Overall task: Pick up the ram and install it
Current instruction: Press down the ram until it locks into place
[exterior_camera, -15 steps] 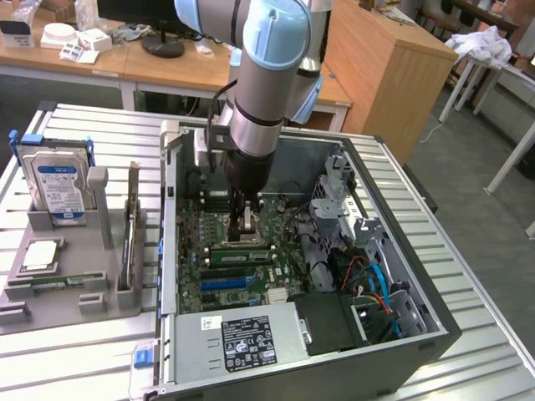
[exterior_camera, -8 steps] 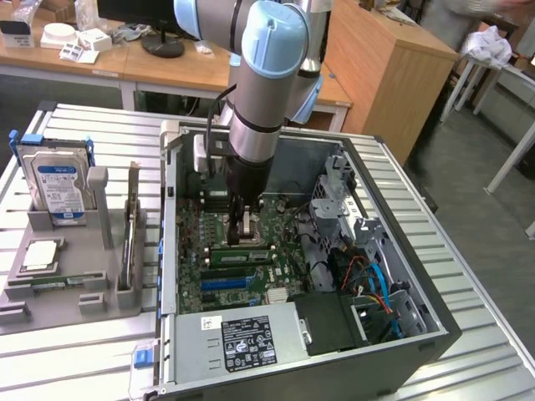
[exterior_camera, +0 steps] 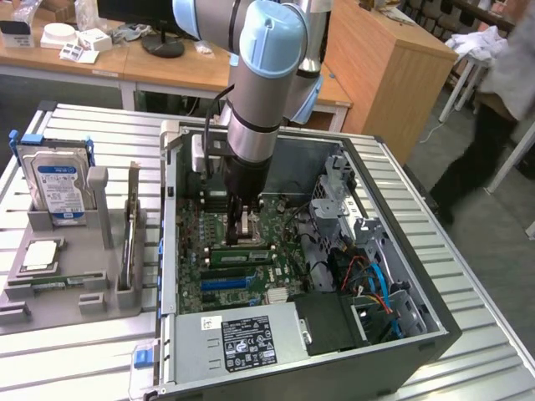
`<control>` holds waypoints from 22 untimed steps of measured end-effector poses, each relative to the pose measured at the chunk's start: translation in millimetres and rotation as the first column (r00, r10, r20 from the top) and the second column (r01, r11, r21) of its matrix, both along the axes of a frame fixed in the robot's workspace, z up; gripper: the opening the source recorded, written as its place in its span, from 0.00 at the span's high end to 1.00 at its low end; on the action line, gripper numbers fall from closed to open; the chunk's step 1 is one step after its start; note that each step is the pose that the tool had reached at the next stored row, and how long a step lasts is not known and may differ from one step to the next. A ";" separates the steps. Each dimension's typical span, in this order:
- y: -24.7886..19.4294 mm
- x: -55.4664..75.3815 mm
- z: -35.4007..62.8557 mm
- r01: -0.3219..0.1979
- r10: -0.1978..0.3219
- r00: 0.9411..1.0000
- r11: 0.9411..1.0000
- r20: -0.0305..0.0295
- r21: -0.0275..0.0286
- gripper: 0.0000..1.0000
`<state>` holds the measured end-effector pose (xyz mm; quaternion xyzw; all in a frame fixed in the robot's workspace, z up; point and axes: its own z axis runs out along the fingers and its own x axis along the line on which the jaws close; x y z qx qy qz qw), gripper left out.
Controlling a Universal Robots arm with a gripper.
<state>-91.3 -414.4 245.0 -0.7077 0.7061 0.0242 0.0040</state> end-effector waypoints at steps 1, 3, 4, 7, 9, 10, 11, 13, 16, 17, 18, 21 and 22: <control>0.0 0.0 0.0 0.000 0.000 1.000 1.000 0.000 0.000 0.89; -0.2 -0.1 0.0 0.000 0.000 1.000 1.000 0.000 0.000 0.89; -0.9 -0.1 0.0 0.000 0.000 1.000 1.000 0.000 0.000 0.89; -1.5 -0.1 0.0 0.000 0.000 1.000 1.000 0.000 0.000 0.89; -1.5 -0.1 0.0 0.000 0.000 1.000 1.000 0.000 0.000 0.89; -1.5 0.0 -0.3 0.000 0.000 1.000 1.000 0.000 0.000 0.89; -1.5 0.0 -1.0 0.000 0.000 1.000 1.000 0.000 0.000 0.89; -1.5 -0.1 -1.8 0.000 0.000 1.000 1.000 0.000 0.000 0.89; -1.5 -0.1 -1.8 0.000 0.000 1.000 1.000 0.000 0.000 0.89; -1.5 0.0 -1.8 0.000 0.000 1.000 1.000 0.000 0.000 0.89; -1.5 0.0 -1.9 0.000 0.000 1.000 1.000 0.000 0.000 0.89; -1.5 0.0 -3.3 0.000 0.000 1.000 1.000 0.000 0.000 0.89; -1.5 0.0 -3.8 0.000 0.000 1.000 1.000 0.000 0.000 0.89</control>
